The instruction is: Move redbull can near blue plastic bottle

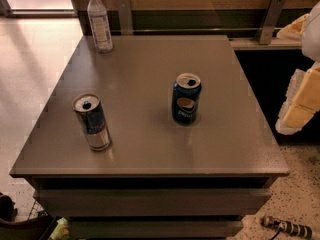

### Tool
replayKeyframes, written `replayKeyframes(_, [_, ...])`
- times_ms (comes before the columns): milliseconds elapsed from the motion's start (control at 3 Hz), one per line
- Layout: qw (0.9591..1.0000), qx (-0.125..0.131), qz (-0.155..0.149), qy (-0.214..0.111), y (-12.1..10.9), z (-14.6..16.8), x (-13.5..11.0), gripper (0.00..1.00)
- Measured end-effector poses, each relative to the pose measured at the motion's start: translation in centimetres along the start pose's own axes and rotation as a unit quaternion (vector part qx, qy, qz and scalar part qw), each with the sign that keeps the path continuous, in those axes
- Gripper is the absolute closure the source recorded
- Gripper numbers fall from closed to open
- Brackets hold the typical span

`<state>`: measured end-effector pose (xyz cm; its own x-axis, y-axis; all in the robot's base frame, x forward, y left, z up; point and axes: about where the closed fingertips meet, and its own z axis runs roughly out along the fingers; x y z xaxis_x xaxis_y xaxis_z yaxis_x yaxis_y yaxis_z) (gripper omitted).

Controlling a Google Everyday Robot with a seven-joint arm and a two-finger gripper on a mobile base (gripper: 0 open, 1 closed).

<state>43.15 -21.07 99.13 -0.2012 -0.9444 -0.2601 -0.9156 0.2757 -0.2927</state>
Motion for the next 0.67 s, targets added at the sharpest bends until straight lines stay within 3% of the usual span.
replayKeyframes(333, [0.997, 0.012, 0.012, -0.075, 2.3, -0.8, 0.9, 0.0])
replayKeyframes(667, [0.9897, 0.014, 0.028, -0.139, 4.3, -0.4, 1.2, 0.0])
